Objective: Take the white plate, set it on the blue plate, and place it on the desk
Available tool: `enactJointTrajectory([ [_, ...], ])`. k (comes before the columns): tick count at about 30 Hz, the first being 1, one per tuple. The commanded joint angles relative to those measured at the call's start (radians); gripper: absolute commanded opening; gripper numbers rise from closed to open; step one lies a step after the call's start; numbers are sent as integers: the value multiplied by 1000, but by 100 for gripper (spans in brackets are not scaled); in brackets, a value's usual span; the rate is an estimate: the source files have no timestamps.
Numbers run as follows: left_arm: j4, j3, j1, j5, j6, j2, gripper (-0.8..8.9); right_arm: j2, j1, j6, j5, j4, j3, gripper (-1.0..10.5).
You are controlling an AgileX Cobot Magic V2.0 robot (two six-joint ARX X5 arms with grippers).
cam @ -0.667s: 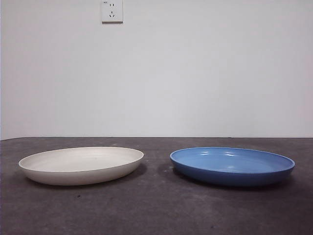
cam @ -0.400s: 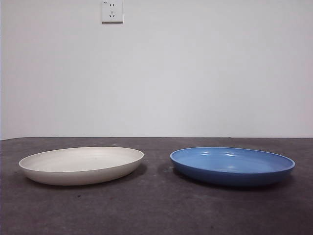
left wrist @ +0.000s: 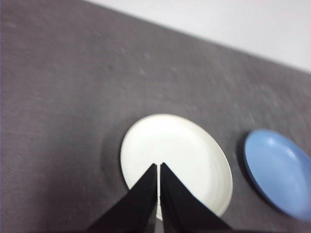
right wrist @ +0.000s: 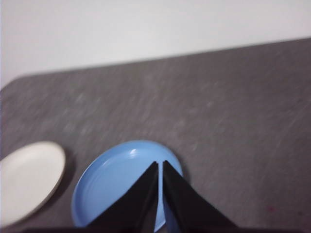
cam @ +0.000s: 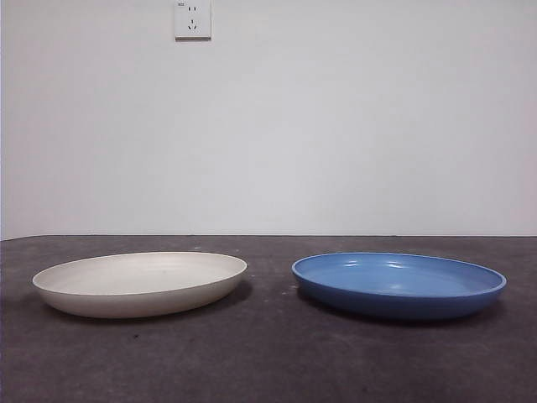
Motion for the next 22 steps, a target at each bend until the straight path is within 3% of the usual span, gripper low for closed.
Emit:
enactJointTrajectory([
  [1,-55,82,-15,44,100,76,9,94,0,-78,-74,-75,98,8],
  [10,-240,248,-157,137,191,216,9,307,56,-206,-219,-347,291,8],
  [15,-267,267,-237,223,193,231,9,349,121,-250,-221,-433,310,8],
  [22,-281,267,-288,227,193,232,9,359,186,-270,-220,-481,310,8],
])
